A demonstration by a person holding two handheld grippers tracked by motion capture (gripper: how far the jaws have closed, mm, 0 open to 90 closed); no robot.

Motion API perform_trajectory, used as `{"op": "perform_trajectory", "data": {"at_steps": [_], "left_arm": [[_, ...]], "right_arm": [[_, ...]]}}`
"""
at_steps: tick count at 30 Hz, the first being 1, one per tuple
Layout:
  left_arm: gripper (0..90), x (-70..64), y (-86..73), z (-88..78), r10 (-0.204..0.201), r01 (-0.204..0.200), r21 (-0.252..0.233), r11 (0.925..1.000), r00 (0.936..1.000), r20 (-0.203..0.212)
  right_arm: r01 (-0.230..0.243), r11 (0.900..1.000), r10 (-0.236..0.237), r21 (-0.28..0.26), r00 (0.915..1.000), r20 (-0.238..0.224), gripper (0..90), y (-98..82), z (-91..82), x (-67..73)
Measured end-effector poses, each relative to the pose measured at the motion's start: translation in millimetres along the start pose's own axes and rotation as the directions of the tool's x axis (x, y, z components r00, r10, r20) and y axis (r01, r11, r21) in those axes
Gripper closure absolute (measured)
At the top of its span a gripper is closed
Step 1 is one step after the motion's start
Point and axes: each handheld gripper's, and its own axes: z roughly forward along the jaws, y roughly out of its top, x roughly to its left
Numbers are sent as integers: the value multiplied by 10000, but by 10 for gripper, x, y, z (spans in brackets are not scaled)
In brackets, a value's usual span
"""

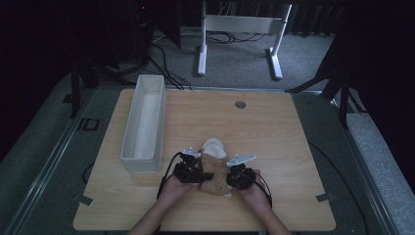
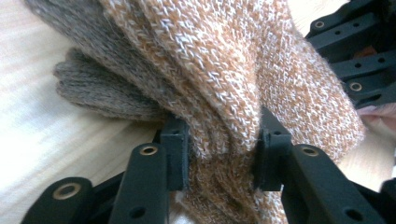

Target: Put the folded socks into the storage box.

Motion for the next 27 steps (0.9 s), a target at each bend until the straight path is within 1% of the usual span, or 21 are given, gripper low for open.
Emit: {"op": "perform_trajectory", "data": {"at_steps": [3,4,5,6,7,8,10,11,12,14,15,16,17,18,19,21,22,23,24,25,27], "left_arm": [[667,-34,30,-55,198,-198,-27,9998,9998,-51],[668,-34,30,-55,198,-198,-27,9998,9998,-51],[668,-56,58,-105,218,-218,-172,9996,9998,32],[672,-71,80,-137,349,-349,-174,9992,9994,4],[672,-87,103,-169,392,-391,-243,9989,9992,21],[674,-100,127,-199,418,-414,-292,9987,9990,153],[674,-116,153,-229,503,-498,-272,9984,9986,157],[675,-156,201,-288,707,-702,-286,9971,9974,148],[675,-171,218,-312,766,-762,-267,9967,9970,148],[675,-199,244,-352,860,-854,-318,9958,9962,164],[675,-214,256,-370,875,-870,-309,9957,9961,142],[675,-223,266,-390,905,-900,-307,9955,9958,153],[674,-231,275,-409,843,-837,-327,9960,9963,174],[675,-238,285,-428,916,-910,-314,9954,9957,167],[674,-249,292,-448,957,-953,-314,9950,9953,113],[674,-253,313,-487,1023,-1021,-213,9945,9947,91],[674,-253,313,-487,1023,-1021,-213,9945,9947,91],[674,-259,329,-525,1065,-1066,-144,9942,9943,-78],[674,-255,343,-557,1099,-1100,-55,9939,9938,-141],[673,-253,350,-576,1097,-1098,-47,9939,9938,-192],[673,-245,372,-630,1165,-1163,82,9932,9925,-361]], "right_arm": [[-21,9999,21,-121,10000,-12,900,-20,-19,-25],[-21,9999,21,-121,10000,-12,900,-20,-19,-25],[-105,9997,105,-231,9999,2,884,-32,-27,-38],[-213,9991,218,-359,9997,123,807,-48,-44,-62],[-221,9987,231,-454,9995,219,771,-55,-56,-80],[-340,9973,358,-647,9990,269,728,-63,-93,-120],[-340,9973,358,-647,9990,269,728,-63,-93,-120],[-286,9944,349,-1019,9975,610,599,-72,-164,-156],[-286,9944,349,-1019,9975,610,599,-72,-164,-156],[-312,9911,417,-1297,9961,784,531,-93,-215,-176],[-312,9911,417,-1297,9961,784,531,-93,-215,-176],[-331,9905,452,-1332,9950,889,503,-101,-227,-179],[-337,9901,473,-1361,9940,981,500,-108,-238,-183],[-337,9898,486,-1384,9932,1061,497,-117,-253,-188],[-329,9877,489,-1530,9935,1024,483,-130,-272,-196],[-367,9856,548,-1648,9927,1071,427,-146,-307,-210],[-454,9847,647,-1681,9917,1112,382,-152,-324,-220],[-454,9847,647,-1681,9917,1112,382,-152,-324,-220],[-565,9822,774,-1792,9907,1122,343,-163,-353,-240],[-573,9793,820,-1943,9892,1214,291,-177,-370,-250],[-485,9789,756,-1987,9885,1310,243,-194,-380,-256]]}}
